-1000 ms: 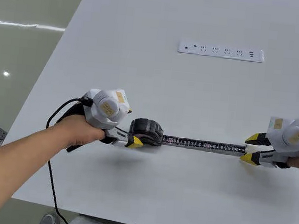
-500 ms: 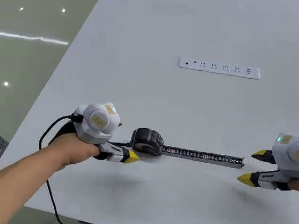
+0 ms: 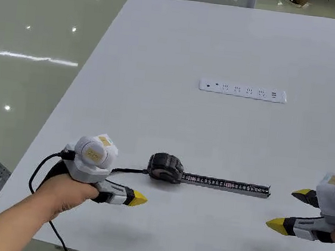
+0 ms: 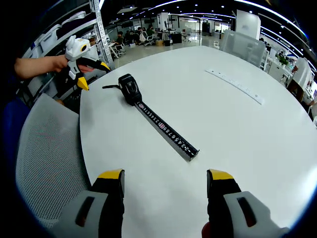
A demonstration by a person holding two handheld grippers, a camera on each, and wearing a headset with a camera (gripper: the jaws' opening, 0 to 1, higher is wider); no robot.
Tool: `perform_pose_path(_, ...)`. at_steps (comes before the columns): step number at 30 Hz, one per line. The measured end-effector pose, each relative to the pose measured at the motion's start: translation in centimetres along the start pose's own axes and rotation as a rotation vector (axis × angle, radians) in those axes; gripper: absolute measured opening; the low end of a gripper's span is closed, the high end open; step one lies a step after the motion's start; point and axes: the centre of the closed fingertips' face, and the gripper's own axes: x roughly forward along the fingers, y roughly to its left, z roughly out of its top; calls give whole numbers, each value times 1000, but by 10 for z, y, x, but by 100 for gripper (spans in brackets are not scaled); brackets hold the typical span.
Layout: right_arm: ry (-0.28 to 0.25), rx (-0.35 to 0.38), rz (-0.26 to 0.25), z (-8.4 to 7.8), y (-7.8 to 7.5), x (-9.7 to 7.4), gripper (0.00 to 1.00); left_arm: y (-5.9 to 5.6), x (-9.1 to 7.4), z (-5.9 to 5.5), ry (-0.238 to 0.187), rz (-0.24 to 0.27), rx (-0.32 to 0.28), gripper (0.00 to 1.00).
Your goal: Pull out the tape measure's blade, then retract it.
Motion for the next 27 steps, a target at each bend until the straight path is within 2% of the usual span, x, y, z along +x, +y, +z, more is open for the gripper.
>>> perform_pose_path(5, -14, 12, -3, 1, 13, -9, 69, -2, -14, -4, -18, 30, -40, 84)
perform_pose_path(11, -42, 48, 10, 5, 27, -21, 74, -10, -29, -10, -26, 38, -65, 86)
perform_pose_path(21, -51, 84, -29, 1, 35, -45, 82, -12, -58, -17, -45, 65, -89, 93)
perform_pose_path(27, -65, 136, -42, 1, 42, -58, 89, -17, -73, -20, -55, 61, -84, 96)
